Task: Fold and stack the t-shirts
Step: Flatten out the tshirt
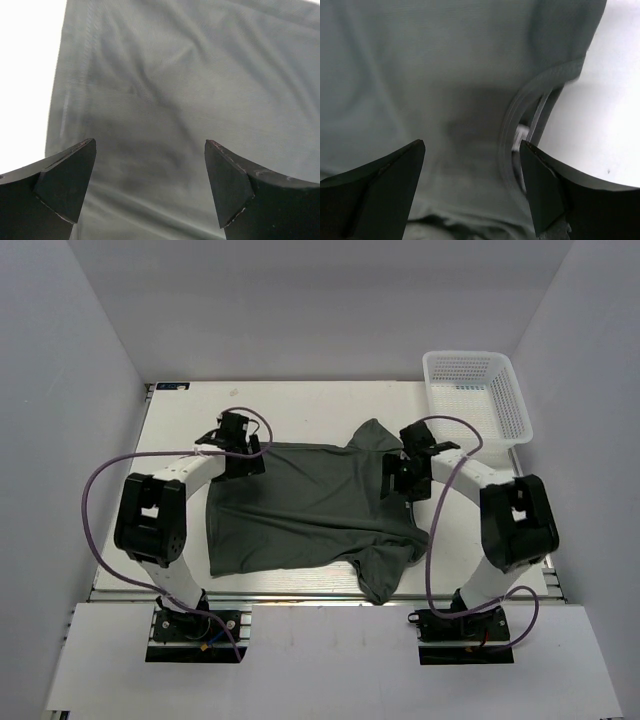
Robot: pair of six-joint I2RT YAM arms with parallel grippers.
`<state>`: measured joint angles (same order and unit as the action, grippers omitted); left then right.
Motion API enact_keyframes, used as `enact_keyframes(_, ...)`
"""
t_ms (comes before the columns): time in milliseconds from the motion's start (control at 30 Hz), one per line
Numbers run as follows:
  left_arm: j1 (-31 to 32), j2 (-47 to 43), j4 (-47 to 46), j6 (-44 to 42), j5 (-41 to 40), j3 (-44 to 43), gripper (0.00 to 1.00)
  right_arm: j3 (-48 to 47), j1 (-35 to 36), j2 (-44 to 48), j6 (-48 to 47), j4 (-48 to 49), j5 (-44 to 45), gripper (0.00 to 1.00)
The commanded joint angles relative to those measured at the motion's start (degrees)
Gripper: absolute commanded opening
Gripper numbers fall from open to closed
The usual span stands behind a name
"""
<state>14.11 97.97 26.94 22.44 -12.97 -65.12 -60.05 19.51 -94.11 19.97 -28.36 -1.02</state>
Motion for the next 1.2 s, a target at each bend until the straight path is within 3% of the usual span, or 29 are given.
enact_keyframes(0,0.4,3.5,1.6,-0.9,2.4,-1.6,0.99,-5.8,-0.4,-4.8,2.4,-1.4,3.6,0.82)
enact_keyframes(200,-0.1,12.1,2.6,-0.9,2.4,-6.7,0.99,-14.5,-1.6,-16.9,3.8,-5.4,2.5,0.82)
enact_keyframes(400,-0.1,24.5,7.8,-1.5,1.3,-20.6,0.99,-31.2,-5.0,-31.7,0.4,-9.3,1.6,0.82)
enact_keyframes(600,-1.2,41.2,15.7,-4.4,0.8,-51.3,0.99,-58.0,-5.6,-41.0,-12.1,-9.5,3.2,0.85)
enact_keyframes(733,-1.8,45.2,20.0,-5.1,-1.3,-63.1,0.99,-66.6,-5.6,-40.0,-16.2,-9.0,6.5,0.86)
enact_keyframes(867,-1.8,36.0,17.0,-5.7,-2.3,-56.4,0.99,-59.7,-4.9,-30.9,-19.1,-6.7,3.2,0.87)
enact_keyframes(1000,-1.8,21.1,13.9,-4.2,-2.8,-39.5,0.99,-45.6,-3.3,-18.5,-18.8,-7.5,-8.3,0.90)
enact_keyframes(1100,-1.8,8.6,13.4,0.7,-2.8,-24.8,0.99,-37.5,-1.0,-9.6,-14.0,-6.8,-9.9,0.90)
enact_keyframes(1133,-1.8,5.5,12.9,2.4,-2.8,-21.0,0.99,-27.1,-0.3,-7.7,-12.4,-3.8,-10.0,0.90)
enact_keyframes(1167,-1.8,2.6,12.9,4.3,-2.8,-13.4,0.99,-23.7,0.8,-2.2,-11.7,-2.9,-9.9,0.90)
